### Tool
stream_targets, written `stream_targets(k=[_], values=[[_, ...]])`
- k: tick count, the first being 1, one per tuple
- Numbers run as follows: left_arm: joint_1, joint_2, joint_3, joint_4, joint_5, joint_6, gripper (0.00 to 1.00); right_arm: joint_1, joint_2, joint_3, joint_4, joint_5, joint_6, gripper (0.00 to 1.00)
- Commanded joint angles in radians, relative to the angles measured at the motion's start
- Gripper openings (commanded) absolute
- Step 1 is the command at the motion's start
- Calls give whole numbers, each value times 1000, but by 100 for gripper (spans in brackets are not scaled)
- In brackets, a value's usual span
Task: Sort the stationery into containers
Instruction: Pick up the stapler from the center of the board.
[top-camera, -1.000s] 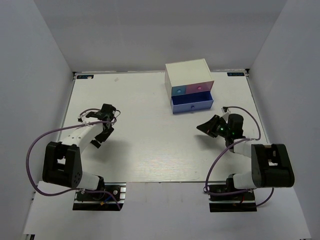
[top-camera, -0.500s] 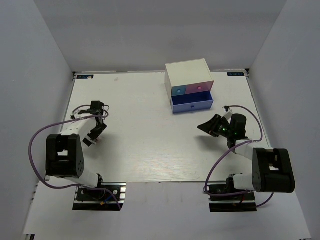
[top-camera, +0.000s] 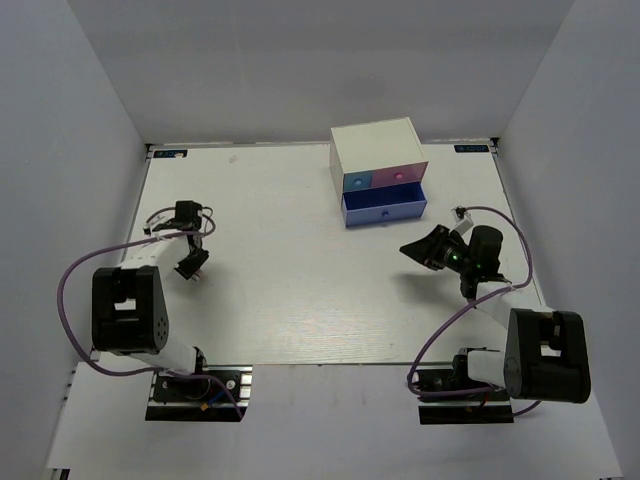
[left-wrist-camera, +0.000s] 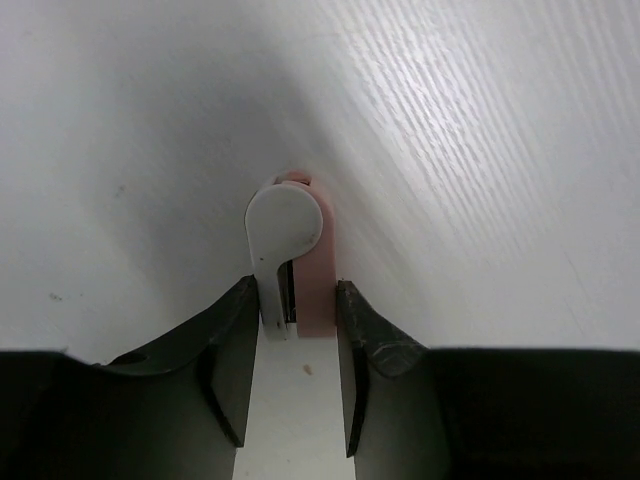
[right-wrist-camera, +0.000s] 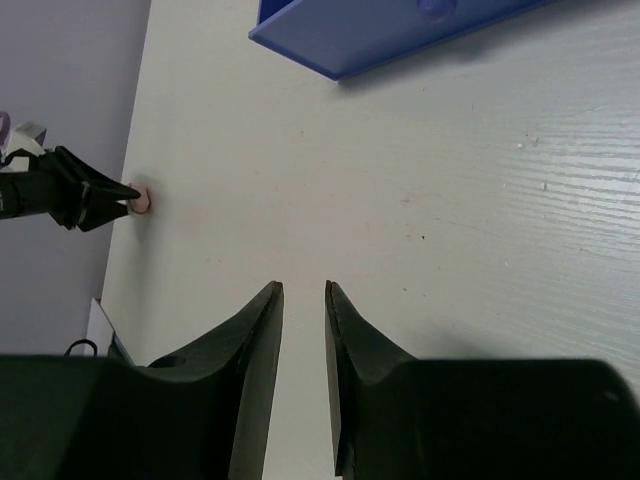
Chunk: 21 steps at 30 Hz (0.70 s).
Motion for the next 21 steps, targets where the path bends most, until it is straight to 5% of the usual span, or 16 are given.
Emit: stream_targets(k=[1,11,16,21], values=[[-19,-109,-26,86,101,73,20,-8,-34,40,-30,-27,-48,30],[-96,-287,-113,612,859,264,7,-16,-54,121,-110,-27,-211,34],[-156,-190,-46,811,1090,296,3,-18,-68,138,-129,-16,-234,34],[-244,-71,107,859,1160,378,2,-25,-99,134,-149,-3,-248,34]])
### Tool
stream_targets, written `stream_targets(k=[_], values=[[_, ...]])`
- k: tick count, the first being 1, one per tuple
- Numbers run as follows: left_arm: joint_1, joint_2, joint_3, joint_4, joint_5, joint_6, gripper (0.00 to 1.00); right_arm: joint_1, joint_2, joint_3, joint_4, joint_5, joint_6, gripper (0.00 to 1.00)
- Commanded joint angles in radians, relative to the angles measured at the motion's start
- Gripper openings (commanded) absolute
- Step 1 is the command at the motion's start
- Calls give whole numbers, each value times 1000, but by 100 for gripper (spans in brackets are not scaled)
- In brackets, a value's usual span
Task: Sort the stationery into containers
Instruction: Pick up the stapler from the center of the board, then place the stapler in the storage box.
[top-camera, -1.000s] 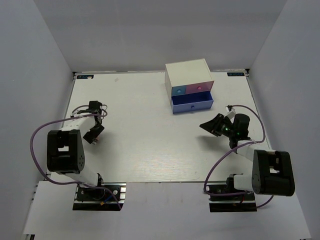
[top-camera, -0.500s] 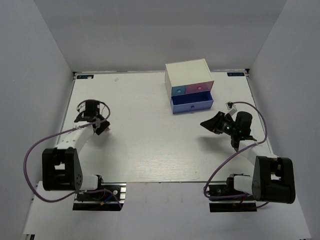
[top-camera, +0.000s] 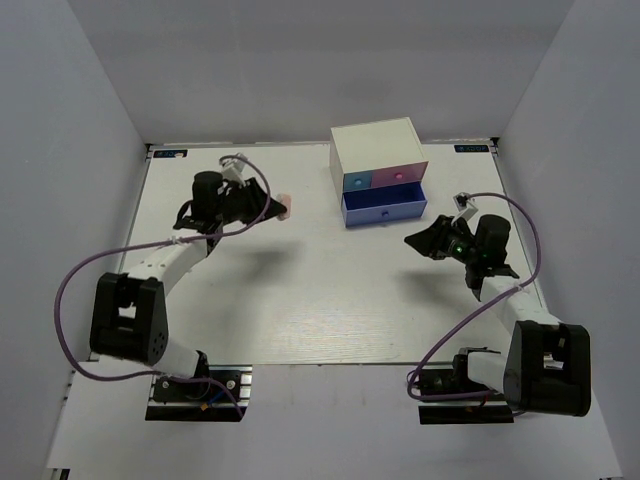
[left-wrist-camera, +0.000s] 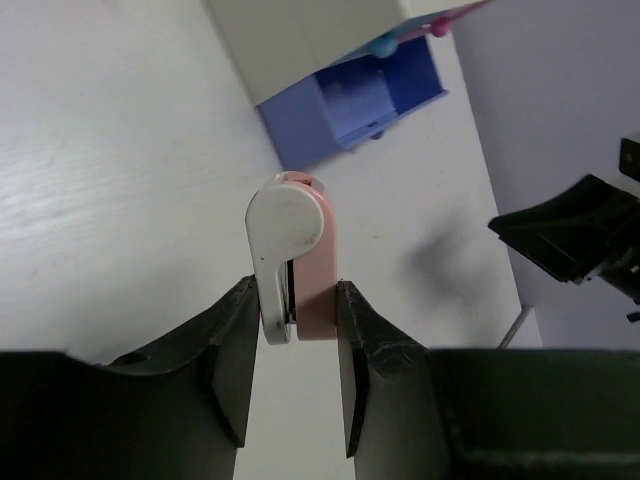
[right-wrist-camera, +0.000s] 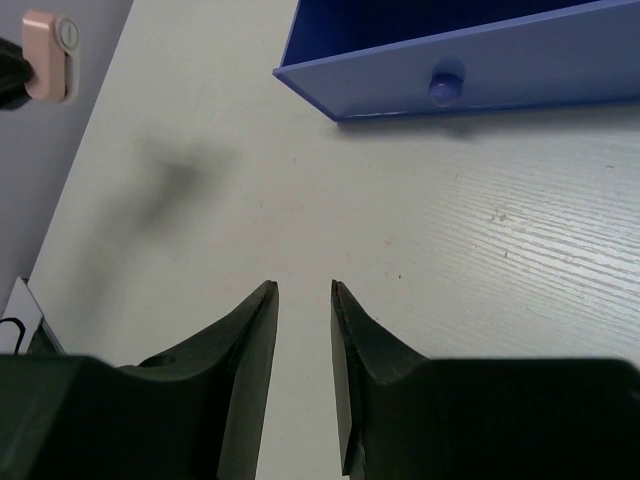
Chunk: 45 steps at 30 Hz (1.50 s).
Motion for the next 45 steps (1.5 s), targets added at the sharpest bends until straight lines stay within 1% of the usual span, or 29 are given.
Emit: stream_targets(k=[1,5,6,8,9,11,12,14,15,17,23,25,26,27,32,36,38,39,41,42,44,45], values=[[-59,47,138,121,138,90,2,-11,-35,32,-16,13,-39,34],[-129,151,267,91,138,173,2,-18,-60,29,-29,30,-51,34],[-158,176,329,75,138,218,2,-26,-66,29,-29,31,-57,34],[-192,254,397,10,106,265,2,-31,-72,30,-32,36,-63,34],[-208,280,465,-15,106,319,2,-31,-78,32,-35,38,-62,34],[-258,351,532,-64,63,378,2,-43,-80,35,-39,41,-68,34],[-275,374,596,-115,33,441,2,-43,-84,40,-39,41,-69,34],[-320,435,680,-159,11,502,2,-52,-87,41,-42,45,-77,34],[-335,455,705,-201,-20,568,2,-54,-87,41,-42,47,-80,34],[-370,489,762,-230,-56,610,2,-61,-87,38,-41,47,-80,34],[-442,567,819,-261,-194,740,2,-77,-92,32,-42,44,-85,34],[-461,580,819,-261,-270,762,2,-83,-89,29,-39,39,-82,34],[-476,580,819,-247,-285,786,2,-87,-91,29,-35,41,-82,34],[-476,592,819,-247,-340,786,3,-89,-89,27,-33,41,-83,34],[-511,615,801,-155,-503,832,3,-100,-91,21,-29,38,-80,34],[-522,639,823,-146,-549,857,4,-107,-89,17,-29,31,-79,34],[-531,667,834,-155,-560,866,8,-110,-87,14,-26,30,-77,34],[-532,667,834,-155,-560,866,13,-112,-87,14,-21,30,-76,34],[-532,676,834,-155,-569,866,20,-114,-84,17,-19,30,-71,36],[-532,676,834,-155,-569,866,29,-115,-87,15,-18,30,-74,36],[-532,676,834,-144,-569,866,40,-115,-87,17,-12,24,-79,39],[-541,676,834,-134,-569,866,50,-114,-83,18,-10,22,-80,39]])
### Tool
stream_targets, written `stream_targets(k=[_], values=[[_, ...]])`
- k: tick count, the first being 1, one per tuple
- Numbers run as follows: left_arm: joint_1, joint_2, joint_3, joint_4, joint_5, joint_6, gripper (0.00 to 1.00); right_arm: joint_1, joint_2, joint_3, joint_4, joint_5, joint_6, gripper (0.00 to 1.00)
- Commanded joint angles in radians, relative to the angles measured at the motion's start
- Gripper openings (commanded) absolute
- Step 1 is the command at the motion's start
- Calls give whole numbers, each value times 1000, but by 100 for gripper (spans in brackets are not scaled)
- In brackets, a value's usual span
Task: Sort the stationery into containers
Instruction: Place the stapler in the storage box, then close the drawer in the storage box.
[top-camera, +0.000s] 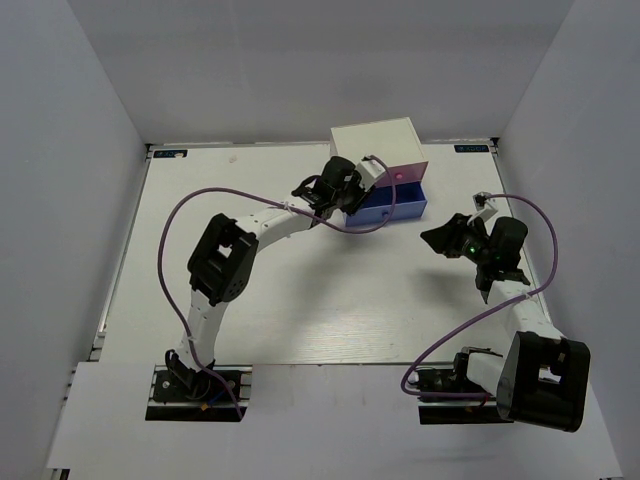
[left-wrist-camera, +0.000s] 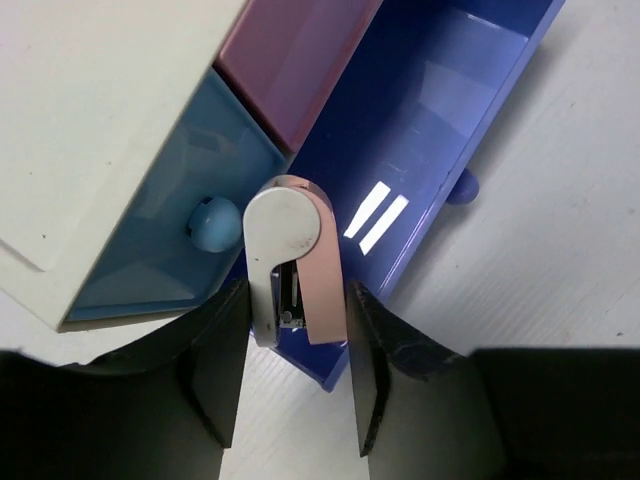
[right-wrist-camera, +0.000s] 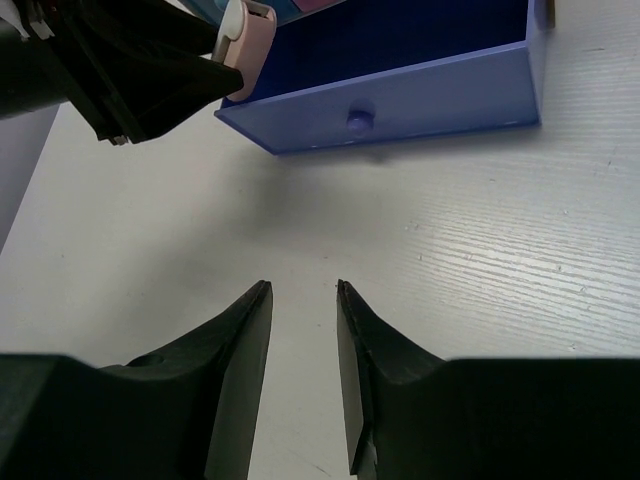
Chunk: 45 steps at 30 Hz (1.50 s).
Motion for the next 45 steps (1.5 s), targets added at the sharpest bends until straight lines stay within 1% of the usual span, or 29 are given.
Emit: stream_targets(k=[1,3,4,5,10,12,13,14,15,16,17,18,19,20,21,22,23,24,25,26,27,28,30,31,34,37,39,43,45], values=[[-13,-20,42,46,-38,13,53,-4,-10,18,39,-21,-30,39],[-13,-20,42,55,-38,4,57,-6,-10,21,40,-27,-36,40],[-13,-31,42,55,-38,4,62,-4,-4,24,42,-32,-51,40],[-22,-40,42,55,-38,-6,64,-3,-5,26,42,-43,-57,42],[-32,-89,42,74,-27,-24,65,-3,16,37,52,-129,-180,42],[-41,-115,33,86,-18,-47,64,-1,30,43,43,-207,-295,39],[-41,-147,20,86,-4,-65,61,0,54,56,30,-221,-323,36],[-41,-165,10,86,5,-78,49,5,65,73,4,-254,-444,33],[-41,-182,-7,86,17,-91,41,5,79,81,-21,-297,-488,29],[-41,-202,-17,86,18,-113,32,5,106,93,-39,-323,-533,18],[-41,-243,-33,77,18,-157,17,6,148,149,-62,-328,-632,13],[-41,-268,-71,77,-1,-182,13,11,168,174,-152,-333,-734,8],[-41,-294,-98,68,-13,-208,9,14,221,200,-188,-325,-780,2],[-41,-325,-172,68,-22,-260,8,19,276,290,-220,-316,-868,2],[-41,-395,-216,68,-44,-288,8,25,328,320,-300,-310,-945,1],[-41,-435,-268,78,-44,-317,8,32,356,381,-311,-285,-1020,1],[-29,-478,-380,103,-54,-379,18,38,431,441,-392,-278,-1051,1],[-28,-523,-440,118,-77,-412,28,48,458,504,-421,-255,-1143,1],[-19,-608,-497,127,-108,-444,38,61,482,536,-513,-238,-1169,1],[-19,-650,-602,140,-134,-470,47,71,507,567,-536,-218,-1191,1],[-19,-687,-650,140,-175,-519,63,89,571,637,-556,-204,-1241,1],[-19,-724,-693,140,-198,-553,69,94,588,656,-601,-183,-1254,1],[-19,-825,-801,114,-242,-630,77,118,631,697,-619,-159,-1309,1],[-19,-857,-862,114,-252,-653,80,124,643,704,-636,-140,-1323,1],[-19,-977,-966,92,-295,-739,82,146,657,705,-664,-120,-1389,1],[-19,-1057,-1033,71,-327,-794,83,193,670,690,-658,-75,-1426,1],[-19,-1089,-1053,49,-328,-819,84,216,679,676,-621,-43,-1383,2],[-19,-1098,-1064,25,-337,-842,85,259,683,635,-407,51,-1285,5],[-19,-1098,-1064,25,-337,-851,87,275,696,645,-392,101,-1282,6]])
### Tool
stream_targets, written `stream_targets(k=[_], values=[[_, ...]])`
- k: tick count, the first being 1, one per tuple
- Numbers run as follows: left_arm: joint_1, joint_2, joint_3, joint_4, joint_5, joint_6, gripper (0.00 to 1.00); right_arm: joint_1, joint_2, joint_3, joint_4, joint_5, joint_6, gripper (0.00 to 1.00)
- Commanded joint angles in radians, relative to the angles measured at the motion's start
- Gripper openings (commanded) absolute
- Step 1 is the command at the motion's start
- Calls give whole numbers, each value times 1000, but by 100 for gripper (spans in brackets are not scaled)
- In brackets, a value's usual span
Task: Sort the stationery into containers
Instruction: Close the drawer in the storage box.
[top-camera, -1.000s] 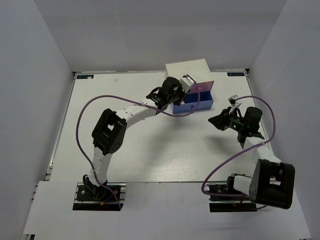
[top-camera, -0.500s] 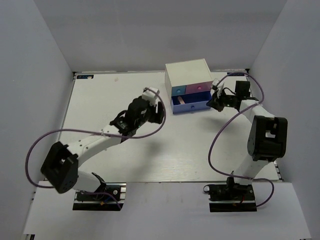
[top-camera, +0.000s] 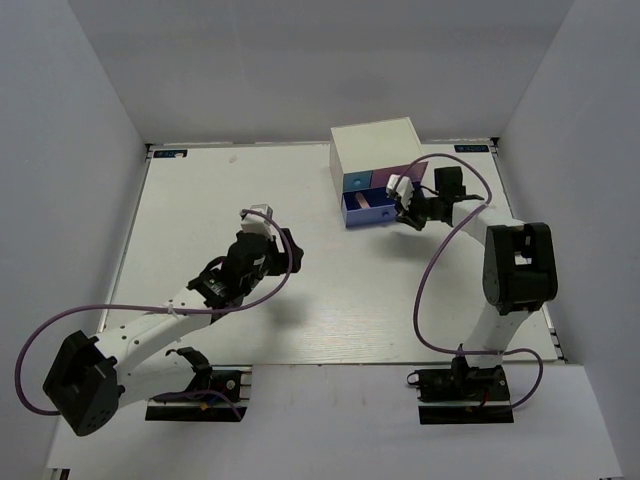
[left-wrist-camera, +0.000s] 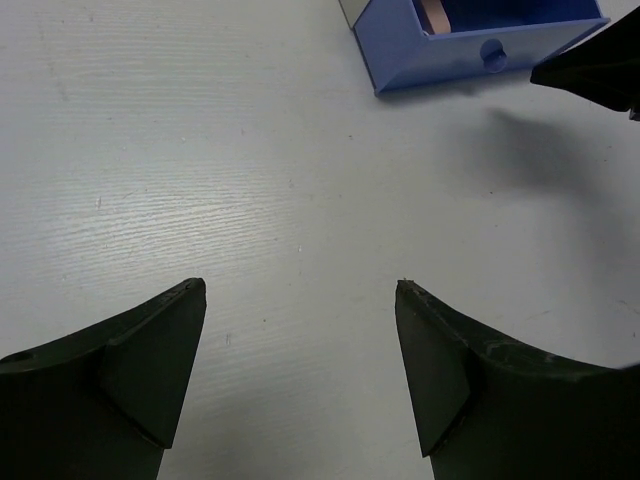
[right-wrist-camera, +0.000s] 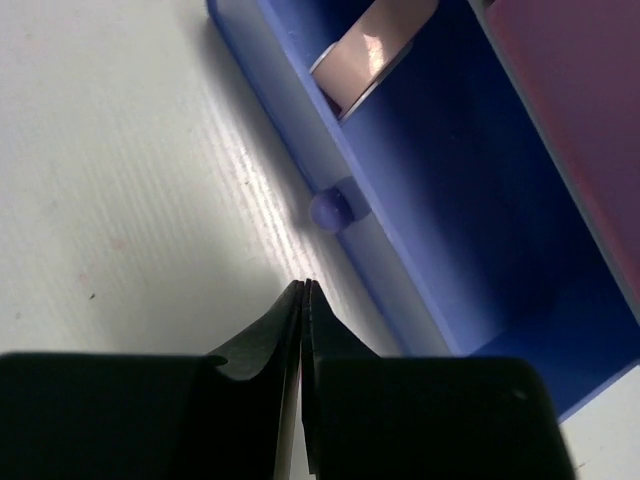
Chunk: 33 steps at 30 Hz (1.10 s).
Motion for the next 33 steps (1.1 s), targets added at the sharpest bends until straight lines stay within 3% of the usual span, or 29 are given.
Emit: stream_targets(k=[1,15,33], values=[[0,-18,-8,-18,-24,-42,87,37,35,3,128,92,33,6],[0,-28,-18,-28,-33,-70,88,114,98,36,327,302,88,10],[0,-28,-18,-48,-33,-70,88,169,194,138,396,380,43,16]])
